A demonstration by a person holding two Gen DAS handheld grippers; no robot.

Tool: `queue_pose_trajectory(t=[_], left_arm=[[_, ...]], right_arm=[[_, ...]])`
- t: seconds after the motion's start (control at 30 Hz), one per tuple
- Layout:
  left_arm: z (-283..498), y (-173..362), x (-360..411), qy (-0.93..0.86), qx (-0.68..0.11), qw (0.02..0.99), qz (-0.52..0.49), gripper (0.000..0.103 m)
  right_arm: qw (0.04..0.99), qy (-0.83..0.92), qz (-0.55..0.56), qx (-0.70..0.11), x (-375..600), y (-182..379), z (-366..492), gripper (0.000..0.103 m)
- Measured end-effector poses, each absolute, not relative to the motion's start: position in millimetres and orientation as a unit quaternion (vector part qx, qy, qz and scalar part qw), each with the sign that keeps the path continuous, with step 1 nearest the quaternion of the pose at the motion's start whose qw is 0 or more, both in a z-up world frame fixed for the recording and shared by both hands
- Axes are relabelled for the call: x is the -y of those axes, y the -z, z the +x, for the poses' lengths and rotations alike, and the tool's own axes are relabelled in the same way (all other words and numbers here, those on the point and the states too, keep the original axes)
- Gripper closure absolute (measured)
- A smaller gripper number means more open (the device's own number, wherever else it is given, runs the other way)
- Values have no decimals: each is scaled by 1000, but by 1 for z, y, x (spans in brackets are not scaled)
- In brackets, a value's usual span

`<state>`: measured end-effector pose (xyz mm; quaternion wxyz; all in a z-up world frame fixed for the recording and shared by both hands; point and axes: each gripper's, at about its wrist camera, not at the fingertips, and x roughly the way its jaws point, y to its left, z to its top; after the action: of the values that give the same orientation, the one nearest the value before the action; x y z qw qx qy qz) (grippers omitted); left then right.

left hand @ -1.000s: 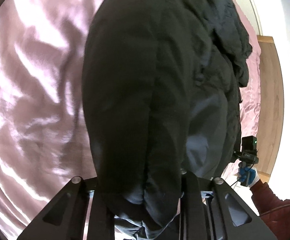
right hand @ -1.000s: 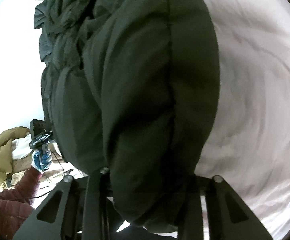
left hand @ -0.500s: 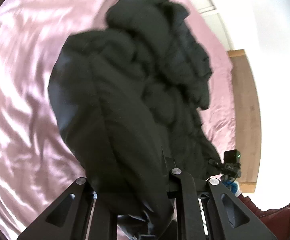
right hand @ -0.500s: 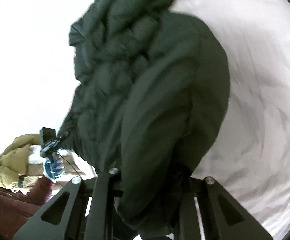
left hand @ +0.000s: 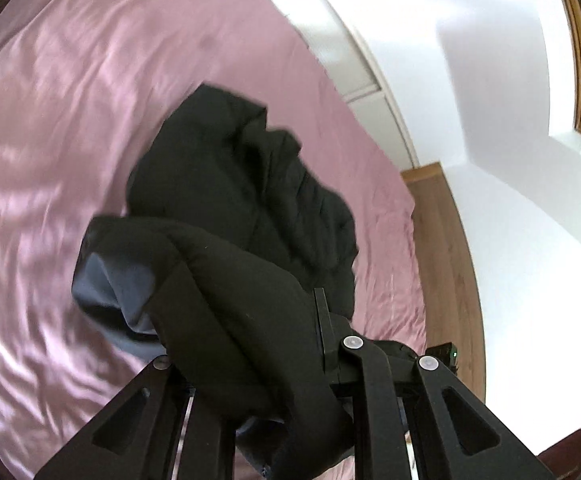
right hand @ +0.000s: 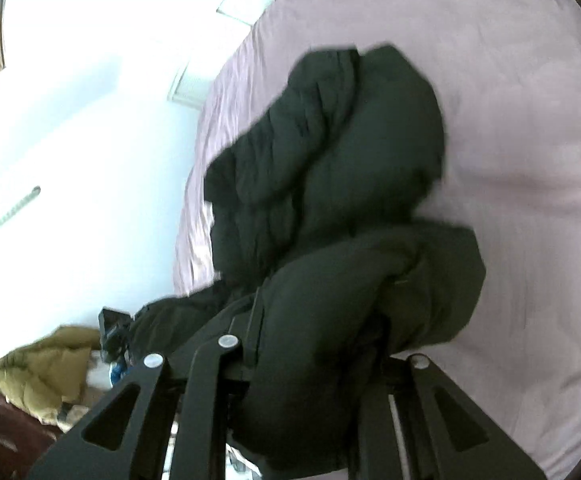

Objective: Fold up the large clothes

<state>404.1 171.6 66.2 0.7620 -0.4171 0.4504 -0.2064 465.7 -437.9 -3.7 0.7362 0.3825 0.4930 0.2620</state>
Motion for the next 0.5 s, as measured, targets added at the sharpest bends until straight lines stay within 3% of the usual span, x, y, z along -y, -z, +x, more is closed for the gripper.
queue_pose_trajectory(t=[0.27, 0.5], left_arm=[[512, -79, -187, 171, -421, 780, -429, 88], [629, -37, -182, 112, -450, 778, -425, 88]], right_arm=[[764, -236, 420, -430, 446, -24, 564, 88], [770, -170, 446, -423, 443, -4, 657, 88]])
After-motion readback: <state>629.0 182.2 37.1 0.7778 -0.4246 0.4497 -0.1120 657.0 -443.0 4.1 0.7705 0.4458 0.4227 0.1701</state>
